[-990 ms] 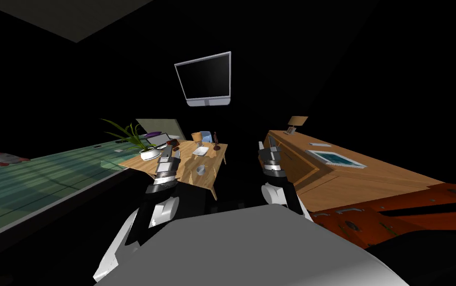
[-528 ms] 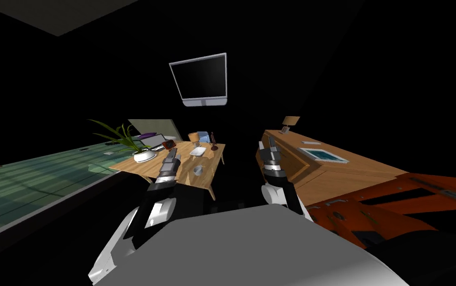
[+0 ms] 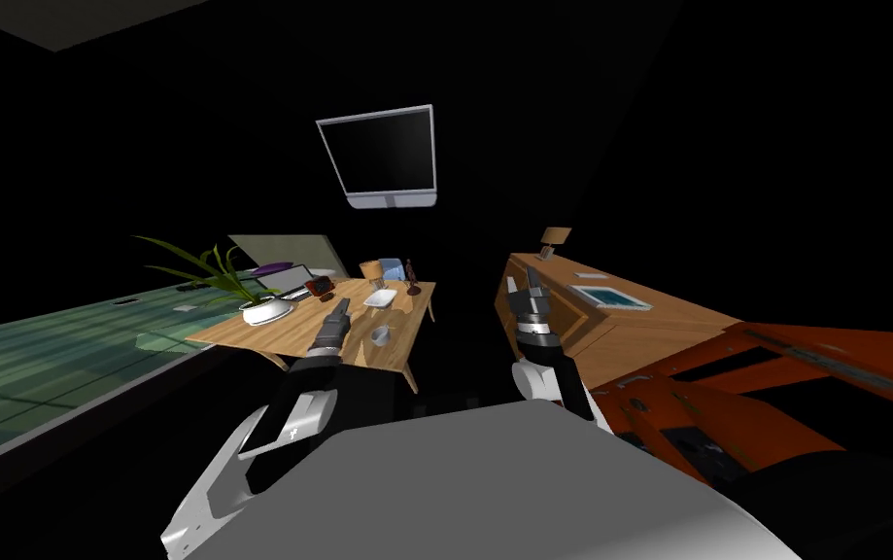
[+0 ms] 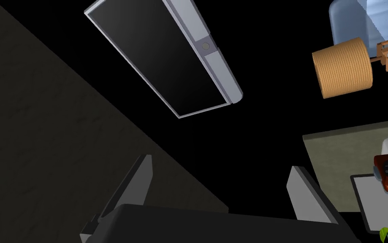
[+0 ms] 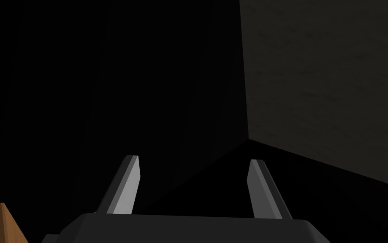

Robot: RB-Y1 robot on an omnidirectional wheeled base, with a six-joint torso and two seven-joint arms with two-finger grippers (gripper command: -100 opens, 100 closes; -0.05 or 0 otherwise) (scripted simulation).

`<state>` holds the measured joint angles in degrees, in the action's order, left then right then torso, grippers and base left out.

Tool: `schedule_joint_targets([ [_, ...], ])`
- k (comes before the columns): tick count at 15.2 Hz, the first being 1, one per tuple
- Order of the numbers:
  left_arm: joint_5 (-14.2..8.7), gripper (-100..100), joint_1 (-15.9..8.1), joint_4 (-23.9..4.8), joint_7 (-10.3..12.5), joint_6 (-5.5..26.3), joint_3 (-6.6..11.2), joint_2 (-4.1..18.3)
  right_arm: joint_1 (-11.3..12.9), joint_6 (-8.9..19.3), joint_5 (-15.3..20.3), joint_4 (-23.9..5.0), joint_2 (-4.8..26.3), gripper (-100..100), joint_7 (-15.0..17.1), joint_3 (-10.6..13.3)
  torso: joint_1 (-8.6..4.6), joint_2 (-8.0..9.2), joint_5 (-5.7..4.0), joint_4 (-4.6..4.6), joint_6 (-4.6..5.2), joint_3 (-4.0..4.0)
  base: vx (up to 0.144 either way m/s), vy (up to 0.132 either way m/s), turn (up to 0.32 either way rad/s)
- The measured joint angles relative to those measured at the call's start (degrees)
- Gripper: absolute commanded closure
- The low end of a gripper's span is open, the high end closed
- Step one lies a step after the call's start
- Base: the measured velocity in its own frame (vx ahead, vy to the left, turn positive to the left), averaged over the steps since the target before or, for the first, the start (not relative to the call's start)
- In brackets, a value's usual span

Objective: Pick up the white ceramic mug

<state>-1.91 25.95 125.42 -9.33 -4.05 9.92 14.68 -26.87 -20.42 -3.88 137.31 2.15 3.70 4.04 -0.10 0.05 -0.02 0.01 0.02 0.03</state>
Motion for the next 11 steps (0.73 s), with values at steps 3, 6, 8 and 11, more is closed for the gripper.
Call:
schedule_joint_targets([
  [3,-0.72,-100,0.14,-0.85,-1.2,3.02,0.64,0.51,0.0,0.0,0.0,0.0,0.0,0,0.0,0.0,0.01,-0.03,0.0,-0.01,0.0,-0.01,-0.001,-0.025,-0.085],
  [6,-1.61,-100,0.05,-2.2,-2.37,5.92,1.5,1.25,0.0,0.0,0.0,0.0,0.0,0,0.0,0.0,0.02,-0.04,0.01,-0.01,0.0,-0.02,0.0,-0.023,-0.075],
  [8,-2.3,-100,0.29,-2.56,-2.98,8.13,2.15,1.88,-0.01,0.0,0.0,0.0,0.0,0,0.0,0.0,0.04,-0.04,0.0,-0.01,-0.02,-0.02,0.006,-0.022,-0.076],
  [11,-3.66,-100,0.11,-4.81,-4.37,11.35,3.45,2.96,0.0,0.0,0.0,0.0,0.0,0,0.0,0.0,0.02,-0.1,0.0,-0.02,-0.01,-0.05,0.016,-0.026,-0.12],
])
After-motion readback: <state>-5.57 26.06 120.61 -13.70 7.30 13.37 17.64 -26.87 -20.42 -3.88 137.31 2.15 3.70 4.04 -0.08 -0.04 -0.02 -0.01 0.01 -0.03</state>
